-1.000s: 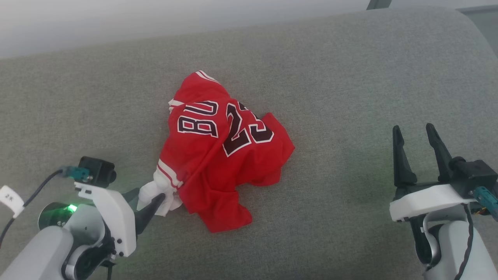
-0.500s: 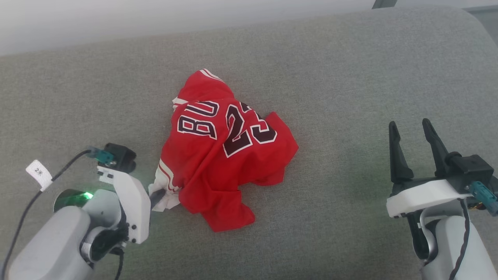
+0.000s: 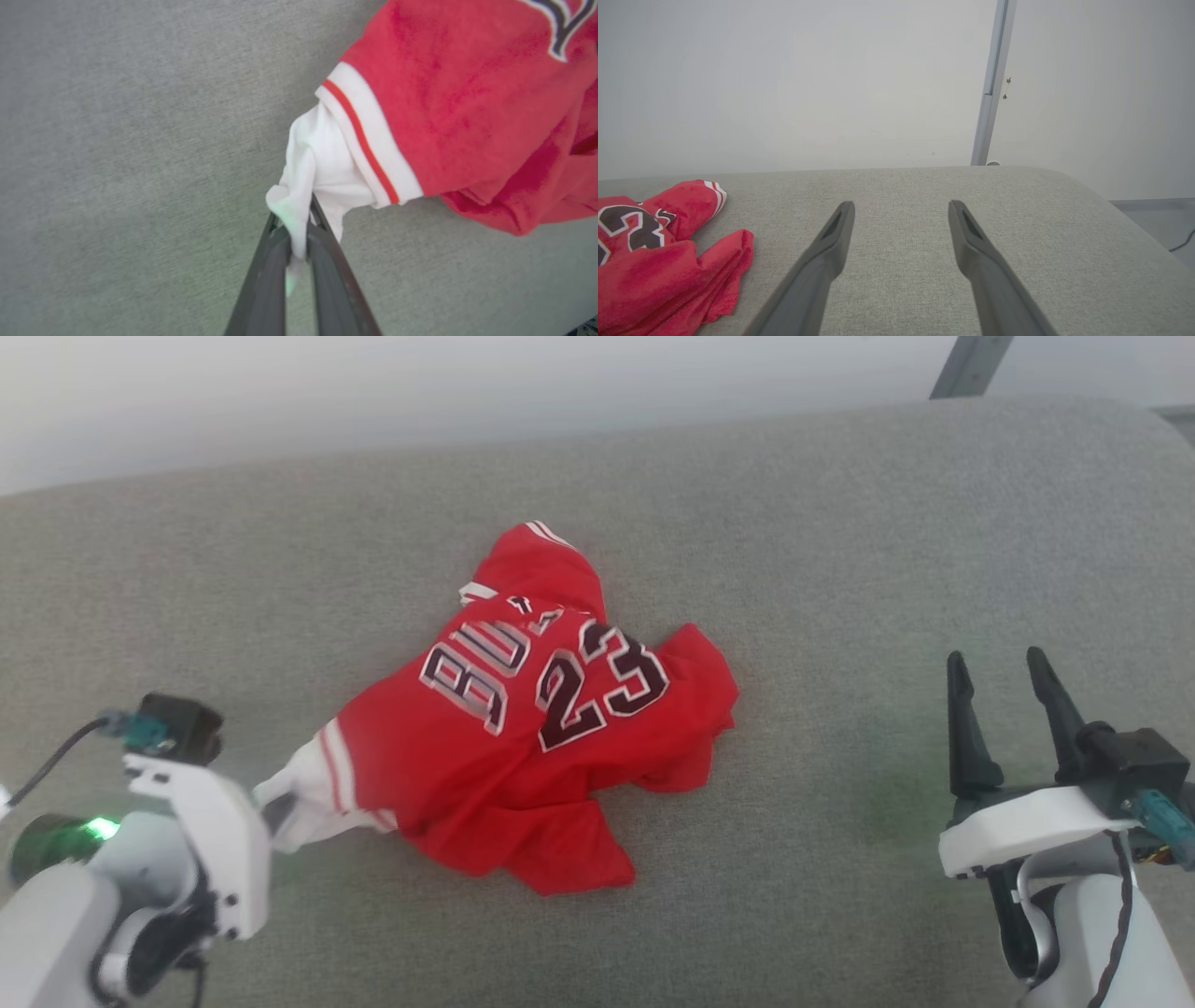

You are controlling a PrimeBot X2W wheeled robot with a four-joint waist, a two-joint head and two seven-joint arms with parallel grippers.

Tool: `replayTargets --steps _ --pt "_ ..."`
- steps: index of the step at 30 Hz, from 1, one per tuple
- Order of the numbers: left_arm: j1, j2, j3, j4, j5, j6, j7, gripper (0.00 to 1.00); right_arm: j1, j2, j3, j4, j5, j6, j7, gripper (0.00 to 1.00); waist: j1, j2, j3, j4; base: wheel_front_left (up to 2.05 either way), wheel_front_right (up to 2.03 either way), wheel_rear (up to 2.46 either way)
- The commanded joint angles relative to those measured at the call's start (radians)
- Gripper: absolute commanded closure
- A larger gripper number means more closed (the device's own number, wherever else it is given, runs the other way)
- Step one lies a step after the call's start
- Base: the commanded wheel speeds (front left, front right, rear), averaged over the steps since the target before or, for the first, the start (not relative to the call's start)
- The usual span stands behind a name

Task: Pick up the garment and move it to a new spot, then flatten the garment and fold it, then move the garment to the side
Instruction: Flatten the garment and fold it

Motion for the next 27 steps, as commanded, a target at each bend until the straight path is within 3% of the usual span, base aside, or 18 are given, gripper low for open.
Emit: replayTargets --steps 1,4,10,21,22,23,24,27 --pt "0.025 0.017 0.009 -0.010 -0.010 0.012 0.005 1.00 0.008 0.001 0.002 0.003 -0.003 0.000 -0.006 0.00 0.0000 0.0000 -0.012 0.009 0.00 0.00 0.00" --pt "0.082 0.081 0.039 -0.033 -0.015 0.045 0.014 1.00 0.018 0.002 0.012 0.011 -0.005 0.000 -0.006 0.00 0.0000 0.0000 -0.032 0.019 0.00 0.00 0.00" --pt "0.168 0.130 0.076 0.013 -0.044 0.082 0.028 1.00 0.024 -0.003 0.031 0.022 0.000 0.000 -0.006 0.00 0.0000 0.0000 -0.050 0.016 0.00 0.00 0.00" --pt "0.201 0.064 0.055 0.129 -0.085 0.042 -0.002 0.98 0.027 -0.018 0.064 0.042 0.028 0.000 -0.006 0.00 0.0000 0.0000 -0.061 0.005 0.00 0.00 0.00" --pt "0.194 0.058 0.054 0.131 -0.080 0.036 -0.013 0.68 0.025 -0.020 0.069 0.044 0.029 0.000 -0.006 0.00 0.0000 0.0000 -0.063 0.008 0.00 0.00 0.00" --pt "0.186 0.051 0.057 0.134 -0.081 0.032 -0.026 0.28 0.023 -0.023 0.076 0.046 0.033 0.000 -0.006 0.00 0.0000 0.0000 -0.065 0.011 0.00 0.00 0.00" --pt "0.180 0.048 0.061 0.137 -0.082 0.031 -0.036 0.00 0.022 -0.026 0.083 0.048 0.037 0.000 -0.006 0.00 0.0000 0.0000 -0.068 0.016 0.00 0.00 0.00" --pt "0.170 0.044 0.070 0.131 -0.080 0.028 -0.061 0.00 0.016 -0.040 0.099 0.056 0.044 0.000 -0.006 0.00 0.0000 0.0000 -0.079 0.034 0.00 0.00 0.00"
